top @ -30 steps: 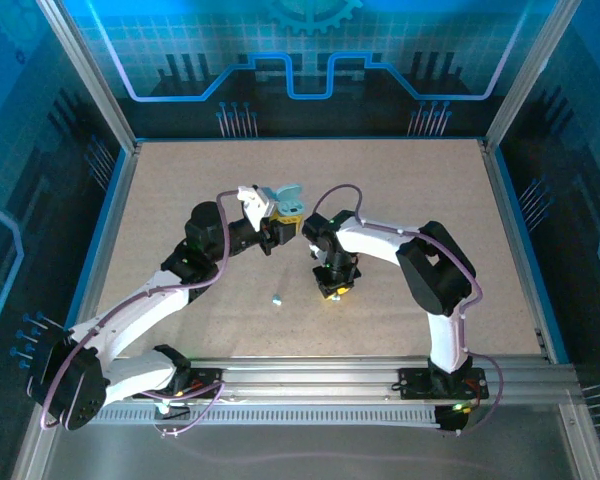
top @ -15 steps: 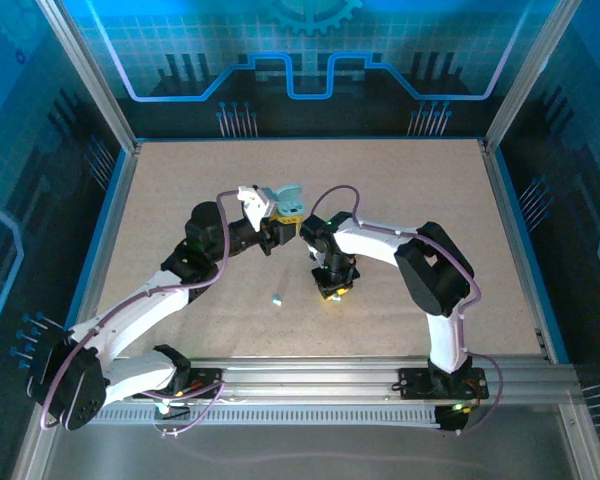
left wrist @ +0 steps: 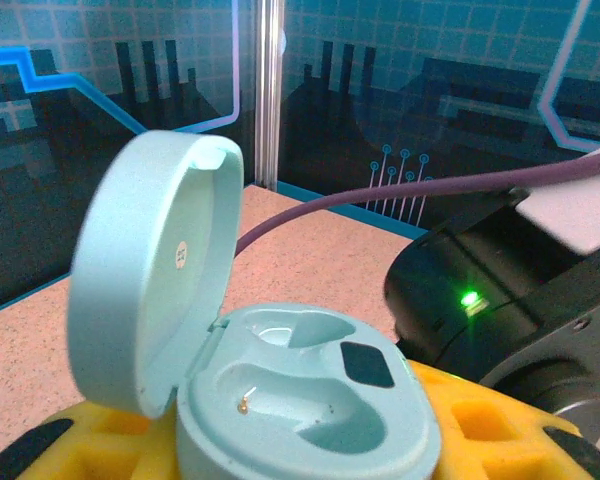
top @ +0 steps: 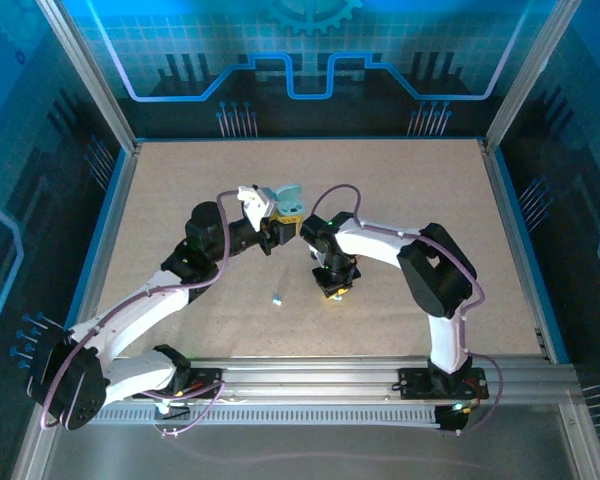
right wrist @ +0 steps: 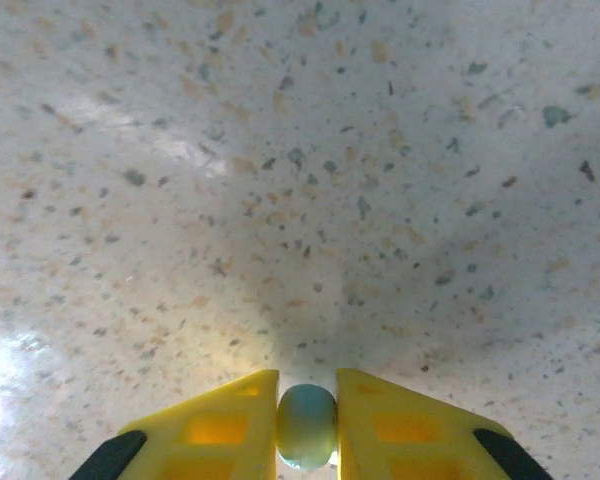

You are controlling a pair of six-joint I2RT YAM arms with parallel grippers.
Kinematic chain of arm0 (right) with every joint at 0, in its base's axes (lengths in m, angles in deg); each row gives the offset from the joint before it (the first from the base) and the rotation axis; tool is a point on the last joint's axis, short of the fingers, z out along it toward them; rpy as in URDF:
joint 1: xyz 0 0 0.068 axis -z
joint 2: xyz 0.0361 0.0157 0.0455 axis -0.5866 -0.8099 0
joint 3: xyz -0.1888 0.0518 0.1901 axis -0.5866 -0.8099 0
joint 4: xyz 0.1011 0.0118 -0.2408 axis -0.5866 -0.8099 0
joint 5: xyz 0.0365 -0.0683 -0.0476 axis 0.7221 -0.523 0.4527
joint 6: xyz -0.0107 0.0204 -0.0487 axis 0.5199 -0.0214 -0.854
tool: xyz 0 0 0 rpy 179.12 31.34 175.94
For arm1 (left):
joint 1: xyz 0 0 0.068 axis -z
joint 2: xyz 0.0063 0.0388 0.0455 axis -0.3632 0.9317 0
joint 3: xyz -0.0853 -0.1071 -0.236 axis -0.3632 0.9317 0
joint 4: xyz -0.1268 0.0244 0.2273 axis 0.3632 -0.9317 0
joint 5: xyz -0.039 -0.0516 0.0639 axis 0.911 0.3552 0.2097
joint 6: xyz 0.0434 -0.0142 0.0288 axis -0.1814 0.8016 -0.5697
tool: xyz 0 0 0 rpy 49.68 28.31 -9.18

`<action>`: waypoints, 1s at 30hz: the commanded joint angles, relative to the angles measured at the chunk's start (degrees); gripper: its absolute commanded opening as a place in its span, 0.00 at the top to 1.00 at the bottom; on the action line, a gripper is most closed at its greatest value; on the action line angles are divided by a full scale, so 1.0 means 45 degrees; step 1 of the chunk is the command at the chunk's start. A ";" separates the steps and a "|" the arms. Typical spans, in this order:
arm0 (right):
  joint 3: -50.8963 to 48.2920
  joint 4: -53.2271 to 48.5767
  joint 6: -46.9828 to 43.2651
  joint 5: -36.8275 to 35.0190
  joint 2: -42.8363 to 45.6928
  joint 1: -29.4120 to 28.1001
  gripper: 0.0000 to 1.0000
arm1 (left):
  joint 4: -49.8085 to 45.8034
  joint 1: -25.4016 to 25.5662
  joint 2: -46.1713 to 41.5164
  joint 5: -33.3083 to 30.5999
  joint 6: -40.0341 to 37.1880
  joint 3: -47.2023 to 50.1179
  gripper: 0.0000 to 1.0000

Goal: Insert wireless bluetooth earbuds into charging case

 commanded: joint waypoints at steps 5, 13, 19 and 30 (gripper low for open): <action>-0.1133 0.1980 -0.0290 0.5210 0.3700 0.2245 0.80 | 0.0132 0.0049 -0.0336 -0.0543 -0.0382 0.0109 0.67; -0.2064 0.6533 0.1745 1.4721 0.5758 0.5532 0.80 | 0.0249 0.0038 -0.0355 -0.0657 -0.0547 0.0223 0.67; -0.1305 0.6902 0.2256 1.6683 0.5692 0.6086 0.80 | 0.0404 0.0041 -0.0324 -0.0331 -0.0566 0.0324 0.67; -0.0973 0.8093 0.4137 1.6580 0.5973 0.5949 0.80 | 0.1463 0.0042 0.0211 0.1429 -0.0966 0.0694 0.67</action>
